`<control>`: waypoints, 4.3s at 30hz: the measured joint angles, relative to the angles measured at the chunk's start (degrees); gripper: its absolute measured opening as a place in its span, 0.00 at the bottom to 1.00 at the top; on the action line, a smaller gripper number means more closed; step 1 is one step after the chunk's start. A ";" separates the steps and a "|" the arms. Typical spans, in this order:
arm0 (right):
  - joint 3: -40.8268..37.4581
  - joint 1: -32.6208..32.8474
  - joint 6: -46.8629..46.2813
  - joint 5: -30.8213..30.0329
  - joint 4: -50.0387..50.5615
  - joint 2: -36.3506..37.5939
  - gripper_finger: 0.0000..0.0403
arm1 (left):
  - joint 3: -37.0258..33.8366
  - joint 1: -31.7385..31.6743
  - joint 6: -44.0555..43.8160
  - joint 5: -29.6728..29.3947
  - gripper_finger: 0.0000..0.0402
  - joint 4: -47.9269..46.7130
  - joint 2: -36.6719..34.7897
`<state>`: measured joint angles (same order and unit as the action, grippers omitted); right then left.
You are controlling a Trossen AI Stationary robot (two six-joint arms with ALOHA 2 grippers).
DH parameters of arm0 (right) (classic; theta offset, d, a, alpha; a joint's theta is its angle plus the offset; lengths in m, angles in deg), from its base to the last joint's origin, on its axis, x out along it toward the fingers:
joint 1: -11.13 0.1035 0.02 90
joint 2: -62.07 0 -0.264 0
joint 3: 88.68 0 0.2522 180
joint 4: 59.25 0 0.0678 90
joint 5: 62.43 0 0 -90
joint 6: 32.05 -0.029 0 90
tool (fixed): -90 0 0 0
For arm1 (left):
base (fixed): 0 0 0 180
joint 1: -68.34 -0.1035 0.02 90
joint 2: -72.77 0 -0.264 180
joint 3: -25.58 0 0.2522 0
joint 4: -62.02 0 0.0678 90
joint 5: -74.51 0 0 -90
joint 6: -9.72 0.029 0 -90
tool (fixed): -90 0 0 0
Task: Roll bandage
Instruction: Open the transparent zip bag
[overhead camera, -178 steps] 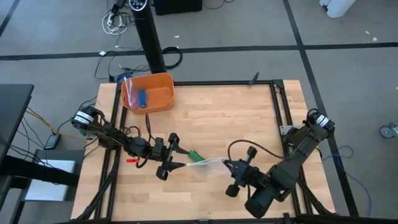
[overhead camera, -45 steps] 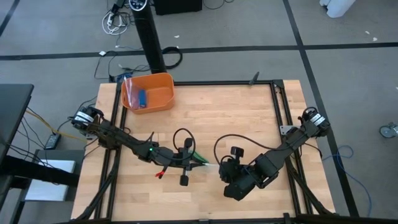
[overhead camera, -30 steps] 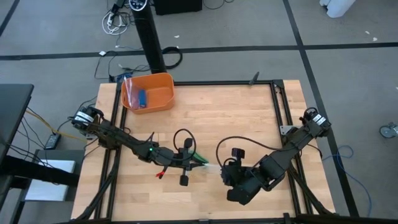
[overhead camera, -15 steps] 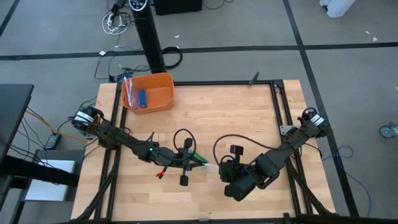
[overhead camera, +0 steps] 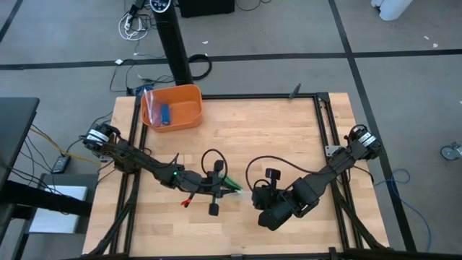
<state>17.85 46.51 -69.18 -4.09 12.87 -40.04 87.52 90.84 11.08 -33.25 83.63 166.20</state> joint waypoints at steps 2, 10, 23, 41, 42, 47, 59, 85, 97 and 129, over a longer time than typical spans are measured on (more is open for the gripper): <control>0.14 0.28 -0.39 -0.96 0.10 0.03 0.01 | 0.00 0.00 -0.13 -0.02 0.00 -0.43 0.00; 0.72 0.79 -1.55 -1.93 -0.90 0.26 0.01 | 0.00 0.00 -0.45 -0.61 0.00 -0.42 0.00; 0.72 1.64 -2.37 -2.45 -0.98 0.09 0.01 | 0.00 -0.21 -1.87 -1.88 0.00 -0.48 0.00; 0.72 -2.58 -2.33 1.18 -1.57 0.07 0.21 | 0.00 -0.37 -2.81 -1.84 0.00 1.18 0.00; 0.72 -2.64 -2.20 1.37 -1.92 0.04 0.23 | 0.00 -0.39 -3.06 -1.82 0.00 1.17 0.00; 0.72 -2.34 2.18 2.77 -3.92 0.04 0.28 | 0.00 -0.37 -3.17 -1.64 0.00 1.19 0.00; -0.34 -0.67 12.76 2.39 -4.08 0.02 0.03 | 0.00 -0.37 -3.17 -1.64 0.00 2.61 0.00; -3.10 -3.97 -0.04 2.00 -7.61 -0.07 0.23 | 0.04 -0.33 -4.85 -1.07 0.00 5.51 0.00; -3.08 -0.55 -1.04 -0.34 -7.29 -0.02 0.28 | -9.70 -0.31 -7.68 6.88 0.00 29.03 0.89; -20.41 -3.64 14.82 -0.35 -52.00 0.04 0.06 | -10.16 0.17 -3.28 3.65 0.00 29.42 0.76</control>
<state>-2.55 42.87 -54.36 -4.44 -39.13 -39.99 77.36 91.02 7.80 -29.60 113.05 166.97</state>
